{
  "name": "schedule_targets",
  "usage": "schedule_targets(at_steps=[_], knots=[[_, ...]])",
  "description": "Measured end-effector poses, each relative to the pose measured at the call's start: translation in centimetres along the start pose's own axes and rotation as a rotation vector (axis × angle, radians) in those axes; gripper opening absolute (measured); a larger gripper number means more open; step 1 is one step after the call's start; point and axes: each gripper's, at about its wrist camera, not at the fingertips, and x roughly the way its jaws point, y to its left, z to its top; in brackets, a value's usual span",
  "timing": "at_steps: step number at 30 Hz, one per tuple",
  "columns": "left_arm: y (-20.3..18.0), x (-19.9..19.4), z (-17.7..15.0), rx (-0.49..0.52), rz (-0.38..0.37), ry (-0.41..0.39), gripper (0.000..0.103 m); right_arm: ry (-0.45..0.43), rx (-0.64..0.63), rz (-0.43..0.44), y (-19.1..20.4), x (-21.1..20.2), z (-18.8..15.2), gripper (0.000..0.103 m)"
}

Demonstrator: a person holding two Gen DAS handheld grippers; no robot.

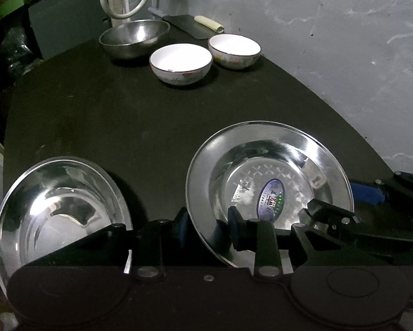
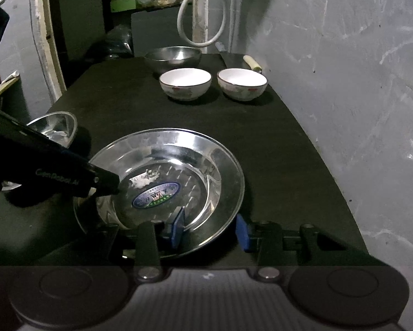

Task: Organize plates and bowls

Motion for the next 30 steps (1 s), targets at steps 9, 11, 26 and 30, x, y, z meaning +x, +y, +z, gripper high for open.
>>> schedule_targets(at_steps=[9,11,26,30], knots=[[1.4,-2.9,-0.2,-0.021,0.031,-0.086,0.032,-0.054,-0.053,0.024,1.5,-1.0,2.0,0.044],[2.1,-3.8,-0.4,-0.039,0.047,-0.105,0.032,-0.068,-0.077,0.043,2.2,-1.0,2.6,0.044],[9.1,-8.8,-3.9,-0.240,0.231,-0.121,0.032,-0.093,-0.274,0.263,10.0,0.7,6.3,0.044],[10.9,-9.5,-5.0,-0.306,0.276,-0.103,0.032,-0.086,-0.318,0.304,12.2,1.4,6.6,0.044]])
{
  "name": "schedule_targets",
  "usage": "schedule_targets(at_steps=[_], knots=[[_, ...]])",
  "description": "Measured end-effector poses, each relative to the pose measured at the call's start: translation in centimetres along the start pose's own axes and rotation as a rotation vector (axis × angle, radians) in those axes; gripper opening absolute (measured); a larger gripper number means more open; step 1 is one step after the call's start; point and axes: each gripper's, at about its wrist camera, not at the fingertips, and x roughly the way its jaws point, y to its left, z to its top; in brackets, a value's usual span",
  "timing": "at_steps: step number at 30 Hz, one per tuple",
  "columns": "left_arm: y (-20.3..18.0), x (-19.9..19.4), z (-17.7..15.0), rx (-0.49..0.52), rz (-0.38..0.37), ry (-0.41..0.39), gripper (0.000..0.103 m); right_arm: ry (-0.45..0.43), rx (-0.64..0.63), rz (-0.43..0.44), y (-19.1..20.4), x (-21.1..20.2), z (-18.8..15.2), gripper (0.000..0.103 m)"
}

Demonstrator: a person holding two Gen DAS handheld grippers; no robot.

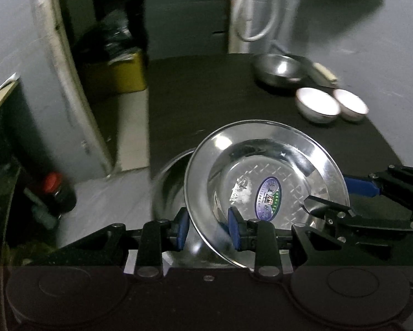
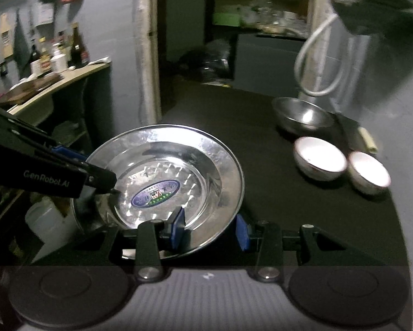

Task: Organize plates and bowls

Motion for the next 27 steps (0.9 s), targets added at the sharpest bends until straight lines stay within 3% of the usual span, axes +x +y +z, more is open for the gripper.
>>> schedule_targets(at_steps=[10,27], knots=[[2.4,0.1,-0.9,-0.048,0.068,0.034,0.034,0.034,-0.075,0.037,2.8,1.8,1.4,0.045],[2.4,2.4,-1.0,-0.034,0.075,0.075,0.036,0.091,-0.103,-0.012,4.2,3.2,1.5,0.045]])
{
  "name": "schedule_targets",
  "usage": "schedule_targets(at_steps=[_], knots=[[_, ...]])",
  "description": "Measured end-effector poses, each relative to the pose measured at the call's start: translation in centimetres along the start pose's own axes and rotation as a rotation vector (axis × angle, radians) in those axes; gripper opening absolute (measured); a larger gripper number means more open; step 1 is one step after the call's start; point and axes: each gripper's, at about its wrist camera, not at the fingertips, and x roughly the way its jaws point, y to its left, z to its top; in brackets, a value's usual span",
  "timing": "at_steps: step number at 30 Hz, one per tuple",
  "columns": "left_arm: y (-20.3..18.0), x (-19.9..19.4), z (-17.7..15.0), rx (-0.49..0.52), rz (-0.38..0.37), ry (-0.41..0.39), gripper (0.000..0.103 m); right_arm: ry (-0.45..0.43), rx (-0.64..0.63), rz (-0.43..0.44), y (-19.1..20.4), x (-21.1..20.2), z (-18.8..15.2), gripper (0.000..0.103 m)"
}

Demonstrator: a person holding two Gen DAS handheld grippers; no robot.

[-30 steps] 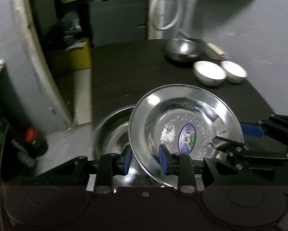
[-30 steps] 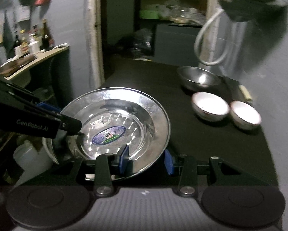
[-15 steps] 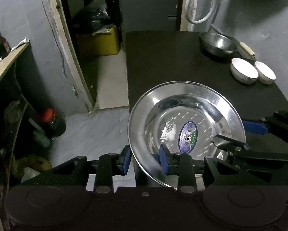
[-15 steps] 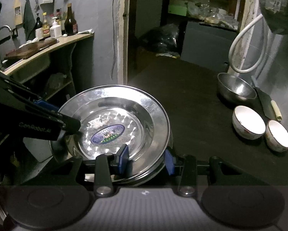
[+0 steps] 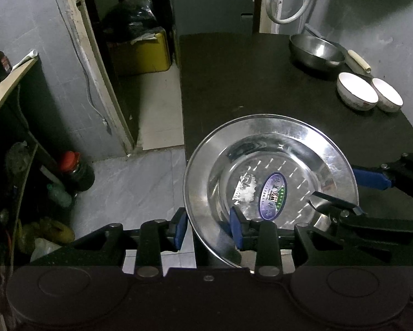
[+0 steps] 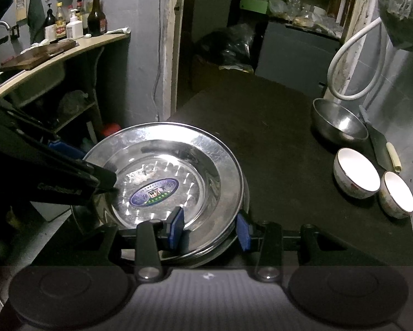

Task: Organize plates and bowls

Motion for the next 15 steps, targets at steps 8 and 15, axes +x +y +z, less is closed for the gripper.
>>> schedule_targets(at_steps=[8,15], knots=[[0.00,0.69,0.07,0.017,0.005,0.010,0.036,-0.001,-0.009,-0.009,0.45,-0.06,-0.16,0.046],[-0.35,0.86,0.17,0.027,0.009,0.006,0.036,-0.001,-0.021,-0.018,0.54,0.02,-0.27,0.048]])
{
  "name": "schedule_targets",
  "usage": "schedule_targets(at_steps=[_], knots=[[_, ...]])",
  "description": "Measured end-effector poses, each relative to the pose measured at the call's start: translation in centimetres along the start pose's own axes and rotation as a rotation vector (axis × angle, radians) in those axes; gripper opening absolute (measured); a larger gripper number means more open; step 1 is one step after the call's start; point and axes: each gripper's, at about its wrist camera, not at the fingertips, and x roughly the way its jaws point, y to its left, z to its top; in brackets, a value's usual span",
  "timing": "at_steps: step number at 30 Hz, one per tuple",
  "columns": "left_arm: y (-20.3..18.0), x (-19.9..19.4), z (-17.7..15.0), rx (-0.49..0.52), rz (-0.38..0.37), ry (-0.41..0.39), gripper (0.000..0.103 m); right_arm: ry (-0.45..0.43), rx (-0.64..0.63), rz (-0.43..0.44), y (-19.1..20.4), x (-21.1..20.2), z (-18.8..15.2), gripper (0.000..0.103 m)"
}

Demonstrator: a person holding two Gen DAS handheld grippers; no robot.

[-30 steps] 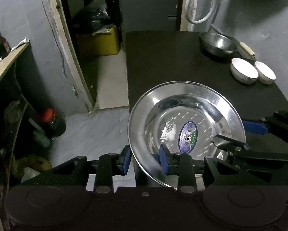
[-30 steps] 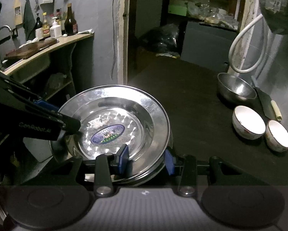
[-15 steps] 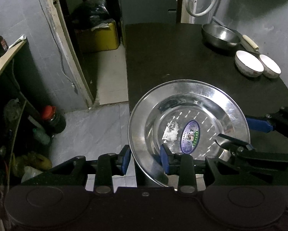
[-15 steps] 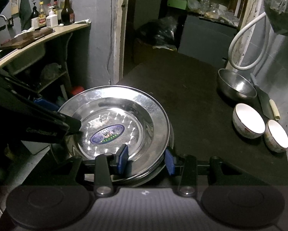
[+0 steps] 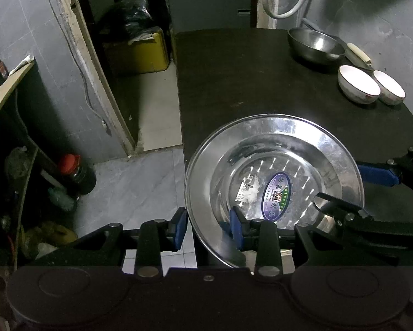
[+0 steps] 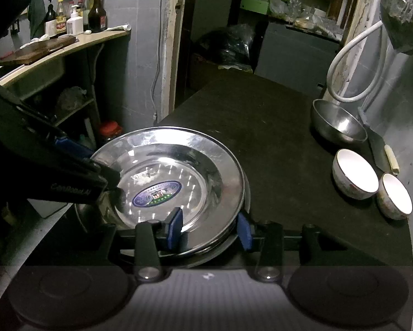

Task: Organize plates and bowls

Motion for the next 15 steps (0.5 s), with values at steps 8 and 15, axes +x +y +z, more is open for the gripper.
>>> schedule_targets(at_steps=[8,15], knots=[[0.03,0.24,-0.20,0.001,-0.008,0.002,0.037,-0.005,-0.004,-0.004,-0.05,-0.09,-0.10,0.050],[0.23,0.57,-0.25,-0.009,-0.004,0.009,0.053,-0.005,0.009,-0.012,-0.42,-0.09,-0.25,0.062]])
